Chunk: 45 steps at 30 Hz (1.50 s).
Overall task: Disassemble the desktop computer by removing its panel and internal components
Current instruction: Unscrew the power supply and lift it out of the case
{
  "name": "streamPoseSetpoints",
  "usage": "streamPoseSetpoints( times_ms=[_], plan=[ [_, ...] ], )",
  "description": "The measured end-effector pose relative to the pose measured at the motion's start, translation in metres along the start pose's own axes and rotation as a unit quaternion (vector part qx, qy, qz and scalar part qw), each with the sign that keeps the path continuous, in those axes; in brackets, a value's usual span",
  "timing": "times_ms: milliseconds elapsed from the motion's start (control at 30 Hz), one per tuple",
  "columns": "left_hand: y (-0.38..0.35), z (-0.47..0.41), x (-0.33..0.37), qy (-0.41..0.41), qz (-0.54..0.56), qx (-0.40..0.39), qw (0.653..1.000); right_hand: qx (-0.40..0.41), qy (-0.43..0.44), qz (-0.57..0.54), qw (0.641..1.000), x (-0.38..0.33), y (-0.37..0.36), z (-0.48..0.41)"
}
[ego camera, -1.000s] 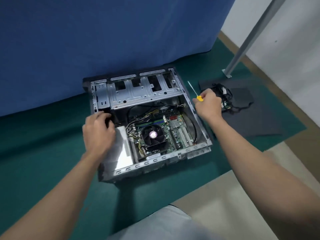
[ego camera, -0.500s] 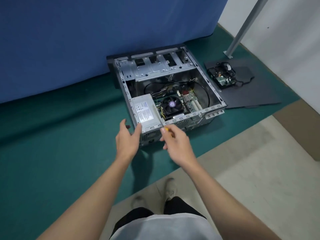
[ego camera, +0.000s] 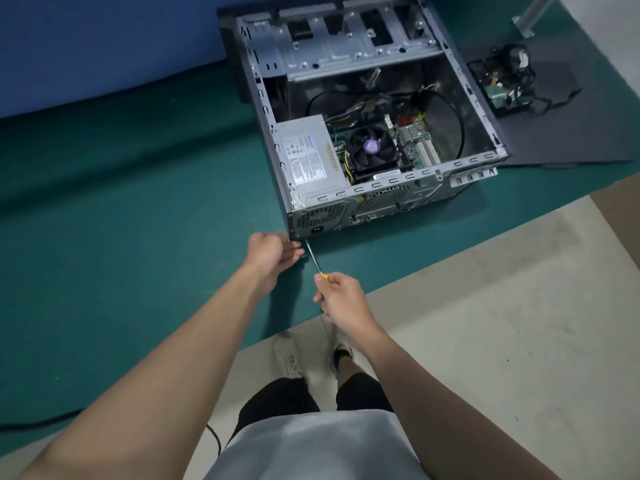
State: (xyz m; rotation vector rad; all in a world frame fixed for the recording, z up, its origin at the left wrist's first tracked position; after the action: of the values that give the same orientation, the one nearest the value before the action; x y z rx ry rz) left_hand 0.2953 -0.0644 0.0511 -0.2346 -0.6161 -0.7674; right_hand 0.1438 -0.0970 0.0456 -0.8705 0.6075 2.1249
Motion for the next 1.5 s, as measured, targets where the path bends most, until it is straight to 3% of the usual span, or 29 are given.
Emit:
streamPoseSetpoints(
  times_ms=[267,400,667,1267,1367,1500],
  plan=[
    [-0.009,-0.016,-0.022,0.071,0.006,-0.033,0.997,-0.027,-0.052,-0.131,0.99,0.018,-0.012,-0.012],
    [-0.017,-0.018,-0.028,0.09,0.058,-0.062,0.992,-0.057,-0.062,-0.143,0.986,0.016,-0.018,-0.013],
    [-0.026,-0.024,-0.034,0.088,0.129,-0.074,0.985,-0.07,-0.093,-0.169,0.979,0.024,-0.019,-0.014],
    [-0.021,-0.026,-0.039,0.079,0.165,-0.063,0.981,-0.109,-0.119,-0.243,0.957,0.03,-0.03,-0.02],
    [-0.021,-0.026,-0.039,0.085,0.166,-0.062,0.98,-0.126,-0.143,-0.299,0.935,0.032,-0.034,-0.019],
    [-0.021,-0.024,-0.04,0.087,0.167,-0.058,0.98,-0.182,-0.19,-0.411,0.873,0.034,-0.045,-0.016]
  ],
)
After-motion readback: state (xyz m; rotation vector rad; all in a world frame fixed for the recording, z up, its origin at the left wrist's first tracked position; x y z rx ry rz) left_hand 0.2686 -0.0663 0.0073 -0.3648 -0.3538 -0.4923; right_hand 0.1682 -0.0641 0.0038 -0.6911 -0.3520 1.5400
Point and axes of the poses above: each hand's wrist, its own z-axis away from the middle knuckle, its own y-axis out of the back of the hand, x = y × z, the point moved 9 cm from there along -z, towards the middle knuckle, and after that the axes turned 7 degrees about -z, right-handed, at the moved point
